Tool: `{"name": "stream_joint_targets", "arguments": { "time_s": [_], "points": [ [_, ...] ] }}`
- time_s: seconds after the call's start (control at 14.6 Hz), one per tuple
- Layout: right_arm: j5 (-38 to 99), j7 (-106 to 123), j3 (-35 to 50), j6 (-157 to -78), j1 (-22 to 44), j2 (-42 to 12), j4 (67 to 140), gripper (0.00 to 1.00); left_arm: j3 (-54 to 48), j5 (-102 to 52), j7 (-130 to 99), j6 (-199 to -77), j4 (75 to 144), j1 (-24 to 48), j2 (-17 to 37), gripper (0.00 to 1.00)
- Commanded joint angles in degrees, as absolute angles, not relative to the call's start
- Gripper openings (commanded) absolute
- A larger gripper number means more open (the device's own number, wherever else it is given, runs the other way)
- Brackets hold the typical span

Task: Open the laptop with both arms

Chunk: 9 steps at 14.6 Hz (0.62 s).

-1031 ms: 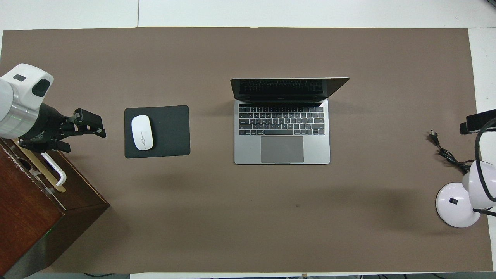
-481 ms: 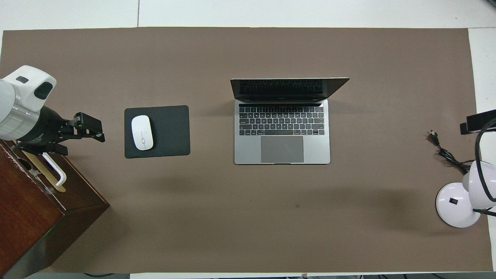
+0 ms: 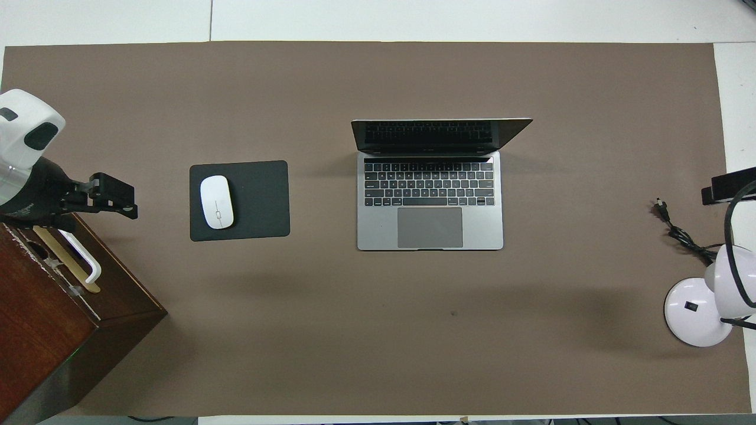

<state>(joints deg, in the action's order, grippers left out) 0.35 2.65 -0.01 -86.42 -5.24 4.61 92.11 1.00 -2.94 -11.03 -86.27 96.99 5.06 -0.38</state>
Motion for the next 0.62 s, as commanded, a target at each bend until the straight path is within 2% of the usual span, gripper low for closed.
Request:
{"name": "stream_joint_targets", "arguments": {
  "time_s": [0.0, 0.21, 0.55],
  "points": [
    [0.3, 1.7, 1.1, -86.2, -6.5, 5.9, 93.3, 1.00, 1.3, -1.4, -9.7, -82.9, 94.1, 5.3, -0.3, 1.00],
    [0.4, 1.6, 1.2, -86.5, -6.6, 5.8, 93.2, 1.00, 1.6, -1.4, -9.5, -87.4, 96.1, 5.1, -0.4, 1.00],
    [0.4, 1.1, 1.2, -86.5, -6.5, 5.9, 93.2, 1.00, 1.2, -1.4, -9.5, -86.6, 95.1, 5.2, -0.3, 1.00]
  ]
}}
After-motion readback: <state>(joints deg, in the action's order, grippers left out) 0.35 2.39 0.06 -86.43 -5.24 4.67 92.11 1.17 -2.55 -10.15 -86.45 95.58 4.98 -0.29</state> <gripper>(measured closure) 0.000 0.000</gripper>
